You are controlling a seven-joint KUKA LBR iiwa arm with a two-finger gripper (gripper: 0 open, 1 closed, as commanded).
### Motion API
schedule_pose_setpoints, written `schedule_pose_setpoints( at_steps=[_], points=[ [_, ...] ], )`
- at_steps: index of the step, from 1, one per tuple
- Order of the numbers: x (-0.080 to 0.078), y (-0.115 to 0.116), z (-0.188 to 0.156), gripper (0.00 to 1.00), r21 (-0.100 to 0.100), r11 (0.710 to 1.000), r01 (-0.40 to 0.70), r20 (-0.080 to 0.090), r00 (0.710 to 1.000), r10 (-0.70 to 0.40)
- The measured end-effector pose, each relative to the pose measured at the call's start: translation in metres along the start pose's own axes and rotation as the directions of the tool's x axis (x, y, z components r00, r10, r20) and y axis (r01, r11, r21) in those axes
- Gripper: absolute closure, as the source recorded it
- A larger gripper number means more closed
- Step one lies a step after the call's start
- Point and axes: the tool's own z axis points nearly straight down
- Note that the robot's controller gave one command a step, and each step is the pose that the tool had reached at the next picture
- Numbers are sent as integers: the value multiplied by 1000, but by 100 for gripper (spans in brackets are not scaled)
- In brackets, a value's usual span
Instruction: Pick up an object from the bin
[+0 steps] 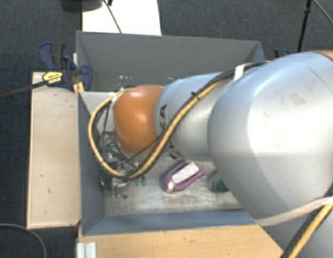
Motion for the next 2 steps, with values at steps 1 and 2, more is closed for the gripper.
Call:
schedule_pose_setpoints(
  at_steps=[1,2],
  points=[
    [-20,-31,-136,100,4,914,406,2,914,-406],
    [0,-110,-88,100,1,817,577,-10,817,-576]
  ],
)
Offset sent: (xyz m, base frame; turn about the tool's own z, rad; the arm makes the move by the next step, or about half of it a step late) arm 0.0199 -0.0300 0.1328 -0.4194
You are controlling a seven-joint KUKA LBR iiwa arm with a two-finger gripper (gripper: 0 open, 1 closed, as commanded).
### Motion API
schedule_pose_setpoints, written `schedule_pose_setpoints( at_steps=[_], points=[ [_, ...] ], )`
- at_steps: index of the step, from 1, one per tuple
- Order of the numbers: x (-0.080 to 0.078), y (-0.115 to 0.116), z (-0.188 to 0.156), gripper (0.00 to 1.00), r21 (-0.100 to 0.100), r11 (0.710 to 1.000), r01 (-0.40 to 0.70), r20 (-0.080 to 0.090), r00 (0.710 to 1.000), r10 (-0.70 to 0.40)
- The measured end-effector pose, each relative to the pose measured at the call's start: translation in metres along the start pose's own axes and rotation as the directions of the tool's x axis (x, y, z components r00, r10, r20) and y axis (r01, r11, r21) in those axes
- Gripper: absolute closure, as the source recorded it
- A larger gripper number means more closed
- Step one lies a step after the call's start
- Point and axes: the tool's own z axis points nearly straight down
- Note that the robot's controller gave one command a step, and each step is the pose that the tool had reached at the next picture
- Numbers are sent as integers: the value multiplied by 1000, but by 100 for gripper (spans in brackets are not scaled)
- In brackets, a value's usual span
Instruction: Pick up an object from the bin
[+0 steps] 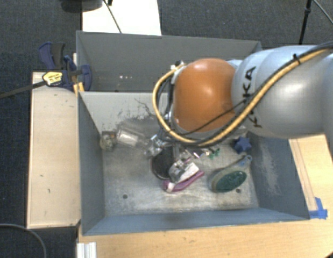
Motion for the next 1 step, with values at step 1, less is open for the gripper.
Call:
schedule_pose_setpoints(
  at_steps=[1],
  points=[
    [-9,5,-83,100,5,990,139,12,990,-139]
  ],
)
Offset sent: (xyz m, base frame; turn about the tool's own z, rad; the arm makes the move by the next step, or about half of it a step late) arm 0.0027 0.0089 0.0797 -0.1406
